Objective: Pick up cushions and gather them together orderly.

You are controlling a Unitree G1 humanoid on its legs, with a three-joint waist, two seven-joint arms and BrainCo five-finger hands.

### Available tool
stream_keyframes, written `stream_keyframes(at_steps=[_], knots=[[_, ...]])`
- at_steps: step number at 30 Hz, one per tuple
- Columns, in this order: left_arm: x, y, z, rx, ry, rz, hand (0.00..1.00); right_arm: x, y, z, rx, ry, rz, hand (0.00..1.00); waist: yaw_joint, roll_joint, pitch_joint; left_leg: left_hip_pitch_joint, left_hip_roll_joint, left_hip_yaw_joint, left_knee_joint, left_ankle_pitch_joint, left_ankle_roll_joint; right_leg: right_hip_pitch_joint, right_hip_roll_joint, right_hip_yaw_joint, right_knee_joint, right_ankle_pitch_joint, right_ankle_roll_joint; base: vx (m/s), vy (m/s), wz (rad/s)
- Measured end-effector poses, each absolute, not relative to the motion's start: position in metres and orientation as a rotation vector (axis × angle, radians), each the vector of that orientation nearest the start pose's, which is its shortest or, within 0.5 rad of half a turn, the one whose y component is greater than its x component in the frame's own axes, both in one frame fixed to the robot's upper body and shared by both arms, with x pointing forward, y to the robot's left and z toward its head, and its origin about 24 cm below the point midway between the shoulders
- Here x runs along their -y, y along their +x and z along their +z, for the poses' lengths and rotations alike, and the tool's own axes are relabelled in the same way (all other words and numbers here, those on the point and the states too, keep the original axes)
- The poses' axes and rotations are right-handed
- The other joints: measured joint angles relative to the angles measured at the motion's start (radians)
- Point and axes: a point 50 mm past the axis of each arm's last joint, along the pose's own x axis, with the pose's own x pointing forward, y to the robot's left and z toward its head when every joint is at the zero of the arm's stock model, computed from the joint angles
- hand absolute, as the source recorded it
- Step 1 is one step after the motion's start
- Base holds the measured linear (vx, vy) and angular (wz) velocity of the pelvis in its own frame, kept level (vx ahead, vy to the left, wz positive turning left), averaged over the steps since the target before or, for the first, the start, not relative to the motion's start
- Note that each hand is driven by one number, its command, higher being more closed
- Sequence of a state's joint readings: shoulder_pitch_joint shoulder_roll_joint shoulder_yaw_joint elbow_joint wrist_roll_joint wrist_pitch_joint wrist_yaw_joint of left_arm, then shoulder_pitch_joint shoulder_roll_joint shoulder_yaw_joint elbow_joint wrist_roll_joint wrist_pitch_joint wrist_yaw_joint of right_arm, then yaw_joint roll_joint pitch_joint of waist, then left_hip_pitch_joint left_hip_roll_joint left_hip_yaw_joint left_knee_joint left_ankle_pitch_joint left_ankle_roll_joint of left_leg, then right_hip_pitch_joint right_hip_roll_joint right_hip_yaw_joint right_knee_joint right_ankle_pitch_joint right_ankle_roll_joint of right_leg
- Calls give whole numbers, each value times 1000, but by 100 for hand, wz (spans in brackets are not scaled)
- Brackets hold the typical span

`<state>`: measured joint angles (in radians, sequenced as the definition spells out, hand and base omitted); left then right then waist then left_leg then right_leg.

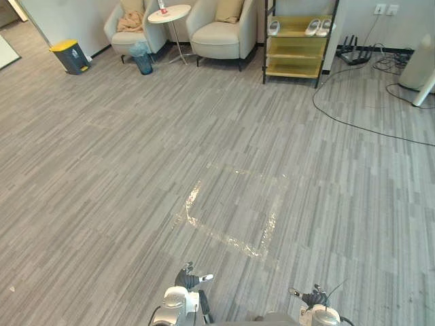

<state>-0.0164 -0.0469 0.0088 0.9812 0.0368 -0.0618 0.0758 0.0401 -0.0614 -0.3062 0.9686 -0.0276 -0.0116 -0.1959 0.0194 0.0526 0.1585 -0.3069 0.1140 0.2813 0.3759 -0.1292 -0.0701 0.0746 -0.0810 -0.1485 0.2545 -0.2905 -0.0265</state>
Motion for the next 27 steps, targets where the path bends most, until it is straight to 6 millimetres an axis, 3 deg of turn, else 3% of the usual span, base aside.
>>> stream_keyframes(at_steps=[2, 3, 4, 5, 6, 7, 8, 9, 10, 11, 12, 13, 14, 15, 16, 18, 19, 20, 22, 24, 25, 26, 27], knots=[[-131, 150, -145, -920, 44, 3, 0, 232, 110, -149, -1026, -43, -503, 0, 7, 31, -13, -11, -21, -80, -199, 50, -47, 23, 15, 14, -22, -37, 33, 418, 168, -20], [-130, 151, -145, -919, 48, -3, 0, 233, 107, -150, -1038, -45, -505, 0, 10, 36, -13, -10, -20, -88, -203, 51, -44, 36, 15, 15, -22, -50, 38, 445, 259, -17], [-132, 148, -146, -928, 49, -2, 0, 235, 93, -154, -1081, -31, -533, 0, 13, 32, -25, -7, -41, -109, -177, 106, 6, 78, -3, 19, -6, -109, 73, 523, 286, -15], [-135, 144, -148, -941, 55, 3, 0, 235, 81, -157, -1109, -26, -543, 0, 12, -10, -57, -4, -92, -97, -134, 138, 42, 99, -53, 38, 30, -139, 107, 578, 252, -20], [-133, 141, -150, -953, 58, -5, 0, 235, 73, -158, -1129, -29, -547, 0, 14, -11, -78, 3, -103, -98, -130, 155, 53, 84, -64, 60, 76, -144, 116, 644, 235, -7], [-135, 140, -151, -970, 80, -27, 0, 254, 75, -154, -1120, 41, -637, 0, 8, -43, -100, 25, -157, -96, -120, 132, 71, -11, -111, 142, 302, -110, 177, 661, 236, 13], [-136, 143, -150, -965, 84, -31, 0, 271, 80, -148, -1095, 42, -688, 0, 5, -51, -98, 56, -183, -97, -131, 117, 86, -78, -124, 186, 463, -43, 208, 729, 296, 38], [-136, 148, -149, -953, 86, -55, 0, 291, 84, -140, -1053, 54, -707, 0, 2, -75, -77, 112, -213, -105, -154, 93, 102, -159, -144, 222, 662, -14, 217, 669, 253, 39], [-139, 149, -148, -950, 89, -58, 0, 303, 90, -132, -1005, 30, -712, 0, 7, -83, -70, 150, -220, -107, -162, 70, 105, -215, -154, 215, 758, -20, 207, 518, 175, 21], [-141, 144, -150, -967, 94, -55, 0, 308, 99, -127, -952, 10, -712, 0, 6, -77, -68, 188, -216, -111, -180, 49, 108, -263, -152, 188, 788, -39, 172, 485, 134, 2], [-141, 144, -151, -972, 129, -84, 0, 304, 110, -124, -912, -1, -685, 0, 3, -62, -56, 258, -202, -123, -220, 42, 108, -293, -146, 130, 744, -60, 136, 370, 74, -3], [-141, 145, -151, -971, 141, -97, 0, 304, 114, -123, -905, -8, -677, 0, -5, -60, -54, 289, -192, -127, -241, 42, 108, -303, -144, 98, 710, -69, 124, 426, 36, 3], [-139, 147, -150, -965, 157, -116, 0, 289, 119, -128, -911, 26, -650, 0, -13, -32, -50, 331, -167, -127, -282, 43, 107, -342, -134, 22, 601, -80, 104, 335, -18, 0], [-138, 149, -149, -958, 158, -120, 0, 278, 122, -132, -920, 51, -633, 0, -14, -27, -51, 355, -151, -121, -304, 41, 104, -365, -125, -16, 524, -76, 97, 483, -71, -11], [-137, 152, -148, -951, 159, -121, 0, 260, 125, -139, -951, 96, -607, 0, -15, -14, -44, 388, -127, -104, -327, 27, 80, -395, -100, -55, 379, -38, 86, 325, -61, -16], [-138, 153, -148, -949, 162, -120, 0, 246, 123, -145, -983, 120, -583, 0, -15, -12, -38, 413, -121, -95, -340, 15, 62, -410, -74, -57, 243, 38, 70, 366, -113, -15], [-141, 150, -149, -959, 167, -115, 0, 234, 120, -150, -1017, 126, -551, 0, -24, -17, -35, 432, -127, -93, -338, -5, 33, -407, -50, -23, 104, 224, 32, 513, -175, -13], [-135, 146, -151, -976, 153, -120, 0, 242, 111, -151, -1042, 113, -574, 0, -27, 29, -39, 441, -93, -96, -335, -18, 16, -387, -16, -18, 87, 249, -8, 439, -142, -9], [-134, 145, -152, -985, 147, -122, 0, 249, 112, -149, -1032, 93, -589, 0, -23, 41, -38, 449, -78, -86, -317, -10, 4, -380, 2, -12, 93, 218, -24, 416, -170, -25], [-134, 145, -152, -989, 146, -123, 0, 251, 108, -149, -1039, 91, -599, 0, -34, 38, -35, 442, -63, -85, -225, -10, -5, -329, 9, -24, 87, 181, -29, 385, -219, 7], [-133, 146, -152, -985, 148, -126, 0, 251, 101, -151, -1052, 98, -614, 0, -36, 24, -25, 404, -41, -86, -62, -19, -19, -272, 7, -28, 74, 156, -30, 284, -179, 24], [-130, 145, -152, -985, 120, -111, 0, 248, 94, -154, -1070, 98, -612, 0, -34, 14, -18, 310, 0, -91, 208, -5, -45, -210, 11, -36, 57, 132, -36, 266, -168, 22], [-128, 145, -152, -982, 106, -106, 0, 248, 94, -153, -1070, 86, -605, 0, -32, 15, -18, 266, 21, -91, 310, -1, -43, -192, 19, -39, 53, 124, -37, 239, -92, -5]])
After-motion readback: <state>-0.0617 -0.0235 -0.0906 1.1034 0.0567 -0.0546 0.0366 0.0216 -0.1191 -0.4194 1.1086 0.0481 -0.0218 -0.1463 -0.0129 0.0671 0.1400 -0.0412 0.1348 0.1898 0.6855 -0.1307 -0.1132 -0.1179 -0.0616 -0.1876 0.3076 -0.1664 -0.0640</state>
